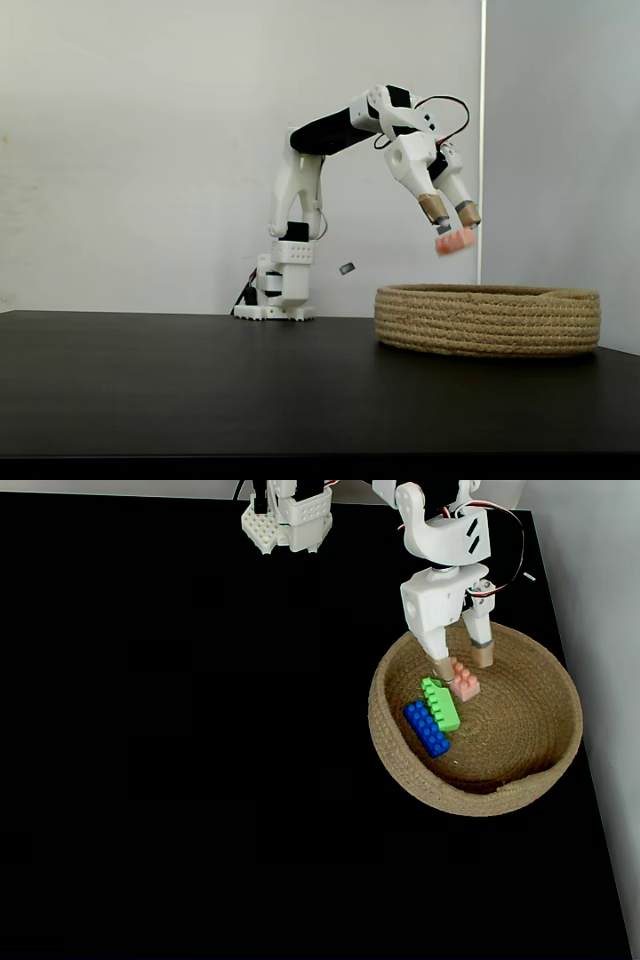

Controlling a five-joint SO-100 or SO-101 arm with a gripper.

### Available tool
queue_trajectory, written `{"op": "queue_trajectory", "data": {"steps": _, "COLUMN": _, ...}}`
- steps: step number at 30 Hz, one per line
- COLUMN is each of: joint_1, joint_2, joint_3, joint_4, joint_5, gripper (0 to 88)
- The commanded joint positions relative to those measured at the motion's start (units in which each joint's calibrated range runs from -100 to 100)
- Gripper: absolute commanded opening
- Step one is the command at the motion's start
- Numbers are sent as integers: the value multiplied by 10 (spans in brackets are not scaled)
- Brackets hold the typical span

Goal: Place the lego blocks in the tray

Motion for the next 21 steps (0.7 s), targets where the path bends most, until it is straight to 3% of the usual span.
{"op": "queue_trajectory", "data": {"steps": 1, "joint_1": 1, "joint_2": -15, "joint_3": -39, "joint_4": 3, "joint_5": -2, "gripper": 314}}
{"op": "queue_trajectory", "data": {"steps": 7, "joint_1": 23, "joint_2": -38, "joint_3": 9, "joint_4": 0, "joint_5": -1, "gripper": 314}}
{"op": "queue_trajectory", "data": {"steps": 13, "joint_1": 105, "joint_2": -203, "joint_3": 254, "joint_4": -46, "joint_5": 27, "gripper": 304}}
{"op": "queue_trajectory", "data": {"steps": 21, "joint_1": 242, "joint_2": -448, "joint_3": 551, "joint_4": -21, "joint_5": 73, "gripper": 303}}
